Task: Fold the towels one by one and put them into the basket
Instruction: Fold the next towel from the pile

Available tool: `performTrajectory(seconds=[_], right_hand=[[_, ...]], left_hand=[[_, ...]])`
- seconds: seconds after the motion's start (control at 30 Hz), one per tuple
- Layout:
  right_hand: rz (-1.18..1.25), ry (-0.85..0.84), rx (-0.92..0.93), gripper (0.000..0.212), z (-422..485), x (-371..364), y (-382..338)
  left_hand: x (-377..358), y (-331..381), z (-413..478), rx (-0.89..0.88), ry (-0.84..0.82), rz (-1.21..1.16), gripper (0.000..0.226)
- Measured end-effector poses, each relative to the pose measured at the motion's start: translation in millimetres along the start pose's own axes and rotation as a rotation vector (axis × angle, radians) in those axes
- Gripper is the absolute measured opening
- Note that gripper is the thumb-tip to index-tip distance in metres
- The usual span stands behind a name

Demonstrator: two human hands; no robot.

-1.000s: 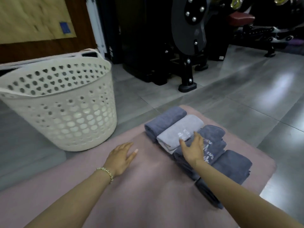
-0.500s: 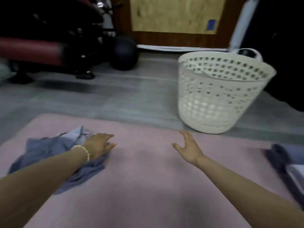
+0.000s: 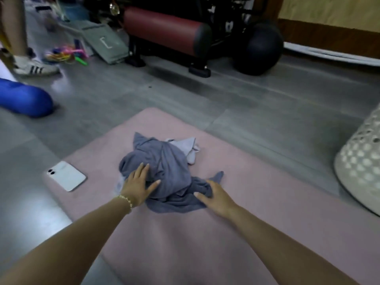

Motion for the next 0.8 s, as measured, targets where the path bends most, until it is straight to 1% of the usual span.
performTrajectory(seconds=[0.03,0.07,0.13,0.2,0.23,0.3,0.33,0.37,0.4,0.47,0.53,0.6,0.63,0.67,0.7,0.73,0.77,0.8], right_hand=[[0.013,-0.015,0.015,0.082,6.5,-11.0,-7.5],[0.038,-0.017,0.001,0.076,8.5,-18.3,-19.5],[0.102,-0.017,-0.029,0.057,20.1,-31.0,-31.9],[0.2,0.016,-0.056,0.049,33.8,-36.8,-40.4],[0.266,0.032,-0.075,0.054,40.9,-38.6,-43.8],[0.388,0.034,-0.154,0.071,49.1,-44.2,-46.3],[0.437,0.028,-0.197,0.075,54.9,-48.3,-44.0],[0.478,0.031,-0.222,0.071,57.9,-49.6,-44.5],[0.519,0.025,-0.247,0.063,61.9,-52.0,-42.7],[0.613,0.025,-0.254,0.048,63.2,-52.7,-46.0],[0.688,0.027,-0.228,0.037,63.3,-49.7,-47.7],[0.774,0.046,-0.211,0.028,61.5,-39.9,-45.7],[0.81,0.066,-0.202,0.027,57.9,-31.2,-45.1],[0.834,0.074,-0.198,0.03,55.5,-22.8,-41.3],[0.855,0.092,-0.206,0.037,51.4,-12.6,-35.7],[0.854,0.117,-0.224,0.042,47.7,-0.9,-25.1],[0.842,0.162,-0.227,0.044,40.2,14.8,-17.2],[0.816,0.205,-0.221,0.044,33.0,32.7,-6.5]], left_hand=[[0.6,-8.0,6.4,0.027,0.012,-0.007,0.079],[2.4,-13.0,11.7,0.049,0.018,-0.025,0.081],[3.5,-22.9,20.1,0.083,0.017,-0.096,0.084],[4.5,-34.2,26.8,0.136,0.032,-0.206,0.087],[4.1,-43.7,30.2,0.18,0.049,-0.268,0.09],[2.3,-63.3,33.1,0.293,0.081,-0.433,0.099],[0.2,-72.0,32.9,0.351,0.095,-0.525,0.101],[-1.4,-78.5,32.1,0.396,0.104,-0.593,0.098],[-2.9,-82.3,31.1,0.424,0.102,-0.616,0.092],[-5.0,-88.7,30.3,0.453,0.065,-0.539,0.077],[-5.1,-92.3,29.6,0.463,0.017,-0.45,0.066],[2.5,-89.5,29.7,0.444,0.066,-0.374,0.057],[10.5,-81.2,30.1,0.396,0.139,-0.361,0.052],[17.7,-70.0,30.5,0.33,0.232,-0.382,0.048],[27.3,-51.5,29.0,0.243,0.328,-0.442,0.046],[33.4,-31.3,28.3,0.172,0.383,-0.53,0.043],[38.0,-9.3,28.1,0.108,0.406,-0.634,0.038],[40.1,14.7,29.3,0.047,0.388,-0.728,0.034]])
Point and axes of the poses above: each hand's wrist, its own z-axis towards the middle knuckle, its own x-axis out of the back of the hand, y = z × x, the point moved 9 cm from there along z, towards the middle knuckle, and after that the axes turned 6 degrees about -x, right-handed, at the moved point
